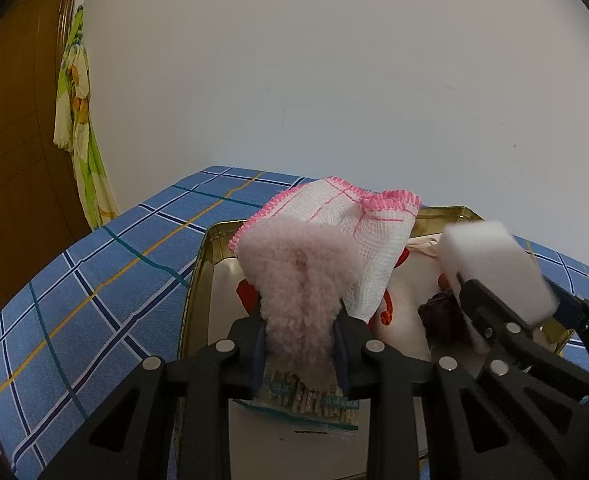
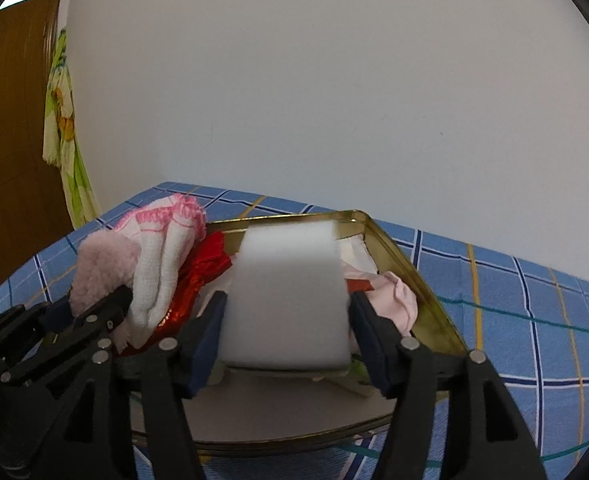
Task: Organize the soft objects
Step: 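Lower the white sponge into the tray with the right tool while the left tool lowers the pink sock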
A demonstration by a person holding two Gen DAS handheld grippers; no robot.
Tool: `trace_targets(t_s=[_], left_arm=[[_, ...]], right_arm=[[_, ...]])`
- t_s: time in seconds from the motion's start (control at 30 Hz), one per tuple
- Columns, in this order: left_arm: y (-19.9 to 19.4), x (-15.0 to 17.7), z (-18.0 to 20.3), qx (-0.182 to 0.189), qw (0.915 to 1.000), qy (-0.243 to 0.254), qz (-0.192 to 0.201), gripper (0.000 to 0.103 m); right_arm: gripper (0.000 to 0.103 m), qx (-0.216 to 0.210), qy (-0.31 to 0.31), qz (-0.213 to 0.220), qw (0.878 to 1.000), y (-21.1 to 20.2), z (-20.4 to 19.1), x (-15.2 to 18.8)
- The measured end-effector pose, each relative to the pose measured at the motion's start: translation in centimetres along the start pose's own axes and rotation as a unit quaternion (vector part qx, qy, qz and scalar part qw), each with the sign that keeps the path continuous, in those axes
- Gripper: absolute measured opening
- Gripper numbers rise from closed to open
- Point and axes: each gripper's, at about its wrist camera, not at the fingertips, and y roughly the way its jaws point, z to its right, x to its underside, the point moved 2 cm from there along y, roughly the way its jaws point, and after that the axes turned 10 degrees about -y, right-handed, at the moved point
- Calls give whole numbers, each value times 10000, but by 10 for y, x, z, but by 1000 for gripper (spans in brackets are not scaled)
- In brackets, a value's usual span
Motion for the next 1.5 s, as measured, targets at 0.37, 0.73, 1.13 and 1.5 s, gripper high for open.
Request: trace_targets(t_s=[0.37, 0.73, 1.13, 1.5], left_arm=[[-3, 2, 6, 179, 9997, 134, 33, 28], [-2, -1, 3, 728, 9970, -179, -193, 61], [-7, 3, 8, 673, 9977, -108, -34, 62], [-14, 5, 12, 621, 9980, -105, 98, 64]], right_arm=[[98, 211, 684, 878, 9936, -45, 24, 12], [103, 520, 1163, 1239, 9841, -68, 44, 17], [103, 604, 819, 1278, 9866, -70, 36, 18], [103, 583, 714, 1176, 9888, -64, 33, 18]])
